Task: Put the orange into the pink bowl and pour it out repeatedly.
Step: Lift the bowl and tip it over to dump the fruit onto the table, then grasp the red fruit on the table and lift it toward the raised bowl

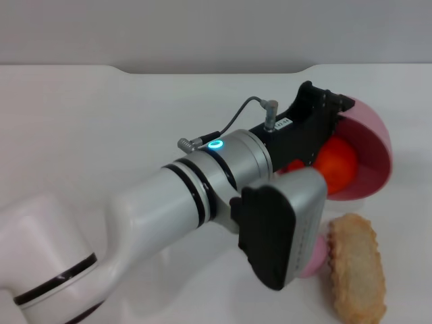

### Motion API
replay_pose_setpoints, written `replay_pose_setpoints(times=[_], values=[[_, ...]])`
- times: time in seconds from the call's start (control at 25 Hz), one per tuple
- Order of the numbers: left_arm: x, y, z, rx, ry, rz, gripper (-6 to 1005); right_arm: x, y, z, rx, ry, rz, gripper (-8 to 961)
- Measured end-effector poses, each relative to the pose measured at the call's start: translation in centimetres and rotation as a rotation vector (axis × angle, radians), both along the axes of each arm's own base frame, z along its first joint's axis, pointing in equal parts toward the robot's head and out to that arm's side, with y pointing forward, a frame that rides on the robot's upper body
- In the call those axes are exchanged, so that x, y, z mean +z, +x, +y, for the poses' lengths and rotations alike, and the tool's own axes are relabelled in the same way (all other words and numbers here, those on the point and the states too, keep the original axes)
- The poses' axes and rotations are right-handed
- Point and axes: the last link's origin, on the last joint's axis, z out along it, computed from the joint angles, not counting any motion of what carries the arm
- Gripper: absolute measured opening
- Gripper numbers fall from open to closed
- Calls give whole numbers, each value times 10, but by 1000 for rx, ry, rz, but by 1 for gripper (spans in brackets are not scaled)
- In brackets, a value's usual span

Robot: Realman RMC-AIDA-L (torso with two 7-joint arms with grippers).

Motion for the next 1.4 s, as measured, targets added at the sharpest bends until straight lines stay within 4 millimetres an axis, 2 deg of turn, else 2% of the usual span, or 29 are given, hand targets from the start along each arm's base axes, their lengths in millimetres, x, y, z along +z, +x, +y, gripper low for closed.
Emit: replay_pose_setpoints(times=[0.44, 0.56, 0.72, 0.84, 0.88, 0.92, 1.0, 1.28, 1.4], values=[[0, -6, -3, -117, 45, 5, 42, -7, -2, 1, 6, -32, 2, 542], [0, -9, -2, -122, 53, 16, 42, -7, -2, 2, 7, -33, 2, 542], [3, -5, 1, -50, 31, -54, 42, -9, -4, 2, 13, -40, 4, 542], [23, 8, 18, 191, -27, -270, 42, -15, -7, 3, 22, -57, 4, 542], [23, 8, 18, 191, -27, -270, 42, -17, -8, 3, 26, -65, 3, 542], [35, 12, 28, 301, -49, -340, 42, -20, -10, 4, 33, -77, 0, 542], [43, 12, 34, 370, -65, -382, 42, -26, -13, 6, 47, -99, -5, 542], [96, 4, 70, 803, -186, -622, 42, -48, -31, 10, 103, -172, -10, 542], [108, -4, 80, 952, -211, -656, 42, -61, -43, 13, 141, -215, -15, 543]])
